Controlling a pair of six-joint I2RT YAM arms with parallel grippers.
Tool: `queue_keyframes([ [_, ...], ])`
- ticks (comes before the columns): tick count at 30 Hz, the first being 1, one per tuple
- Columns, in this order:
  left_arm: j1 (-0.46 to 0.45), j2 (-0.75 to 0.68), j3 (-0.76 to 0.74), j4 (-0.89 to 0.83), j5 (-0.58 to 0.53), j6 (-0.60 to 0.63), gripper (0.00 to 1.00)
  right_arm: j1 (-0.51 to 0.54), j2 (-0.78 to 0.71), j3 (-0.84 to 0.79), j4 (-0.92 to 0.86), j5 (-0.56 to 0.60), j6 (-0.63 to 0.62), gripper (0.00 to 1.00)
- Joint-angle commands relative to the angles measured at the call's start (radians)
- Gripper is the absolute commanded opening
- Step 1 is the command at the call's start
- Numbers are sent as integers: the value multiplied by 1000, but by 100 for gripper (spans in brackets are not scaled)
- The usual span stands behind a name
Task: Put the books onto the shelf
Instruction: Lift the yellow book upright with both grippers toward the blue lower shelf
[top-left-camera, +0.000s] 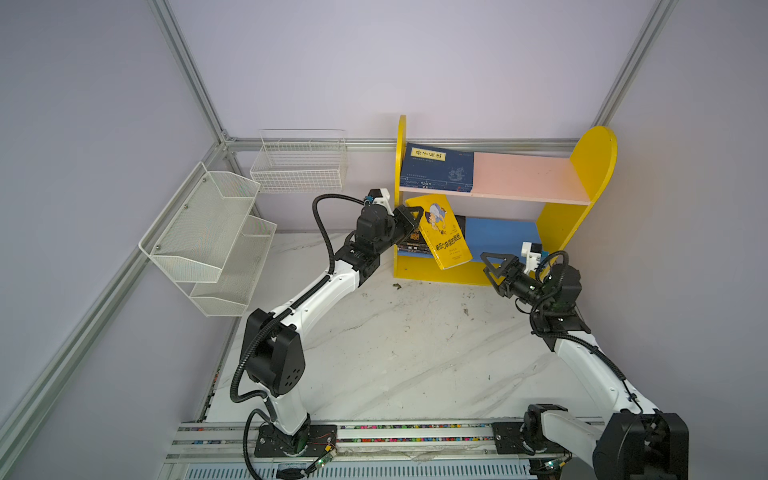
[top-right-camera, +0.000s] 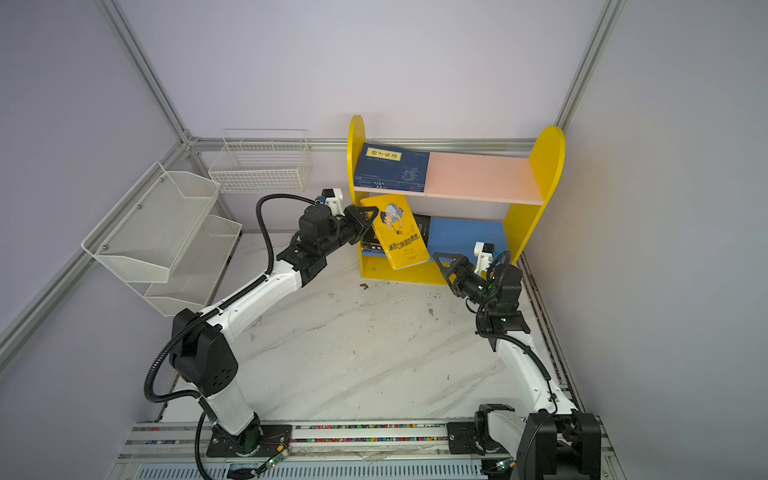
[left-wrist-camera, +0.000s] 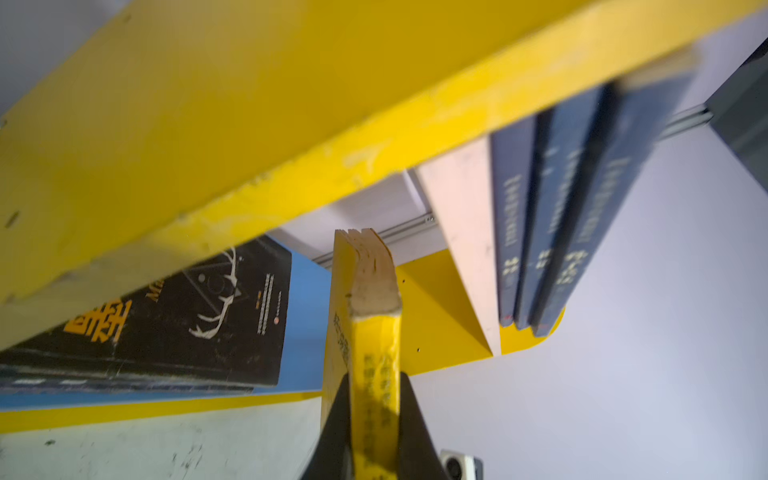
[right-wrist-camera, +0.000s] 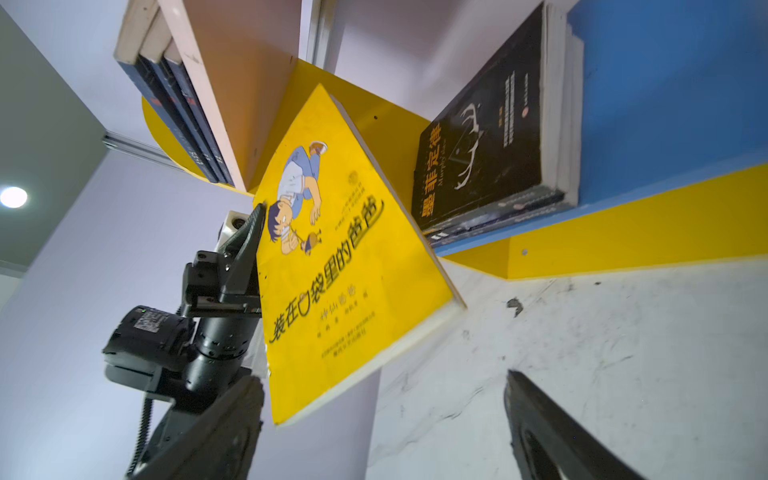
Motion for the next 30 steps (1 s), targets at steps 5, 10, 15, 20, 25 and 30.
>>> queue_keyframes([
  [5, -34, -26, -53, 269, -264, -45, 0, 121, 36, -54, 480, 49, 336, 94],
  [10, -38, -5, -47, 314, -280, -52, 0, 193, 158, -39, 665, 117, 400, 92],
  [15, -52, 4, -43, 355, -290, -53, 0, 209, 270, -4, 809, 143, 475, 88],
  [20, -65, 9, -52, 370, -292, -65, 0, 218, 376, 58, 886, 171, 521, 82],
  [25, -67, 9, -55, 376, -286, -63, 0, 233, 441, 66, 1003, 230, 609, 73],
  [30, -74, 21, -53, 397, -283, -65, 0, 254, 476, 91, 1007, 251, 633, 59],
])
